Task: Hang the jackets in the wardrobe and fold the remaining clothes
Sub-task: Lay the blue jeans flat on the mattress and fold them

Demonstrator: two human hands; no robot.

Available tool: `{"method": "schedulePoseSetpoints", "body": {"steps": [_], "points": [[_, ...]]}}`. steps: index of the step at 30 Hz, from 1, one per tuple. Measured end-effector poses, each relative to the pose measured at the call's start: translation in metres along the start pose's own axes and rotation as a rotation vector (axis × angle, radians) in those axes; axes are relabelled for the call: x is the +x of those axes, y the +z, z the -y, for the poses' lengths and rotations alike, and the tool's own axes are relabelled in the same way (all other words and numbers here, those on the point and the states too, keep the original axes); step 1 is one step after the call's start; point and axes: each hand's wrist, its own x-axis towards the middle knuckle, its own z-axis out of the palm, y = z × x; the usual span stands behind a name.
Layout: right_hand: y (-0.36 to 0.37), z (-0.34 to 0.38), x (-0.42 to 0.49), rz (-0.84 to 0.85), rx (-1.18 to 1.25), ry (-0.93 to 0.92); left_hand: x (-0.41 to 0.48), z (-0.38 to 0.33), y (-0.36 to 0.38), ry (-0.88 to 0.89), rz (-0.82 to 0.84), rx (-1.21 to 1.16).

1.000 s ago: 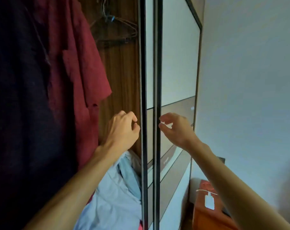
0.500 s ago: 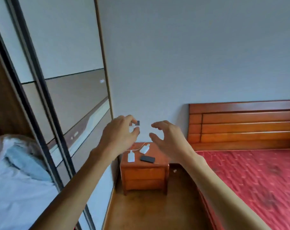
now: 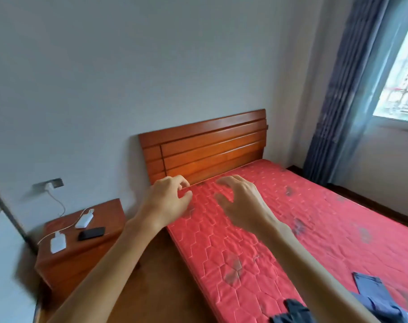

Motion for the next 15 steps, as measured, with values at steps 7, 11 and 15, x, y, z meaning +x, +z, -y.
{"method": "schedulePoseSetpoints", "body": {"steps": [7,11,15], "points": [[-0.052,-0.116,-0.054,-0.105,-0.069,0.250,0.033,-0.095,0.090,0.230,0.197,-0.046],[-0.076,-0.179,-0.079,-0.160,-0.103,0.390,0.051,-0.148,0.145,0.355,0.315,-0.081],[-0.101,-0.236,-0.098,-0.217,-0.131,0.515,0.072,-0.201,0.202,0.483,0.417,-0.112]]}}
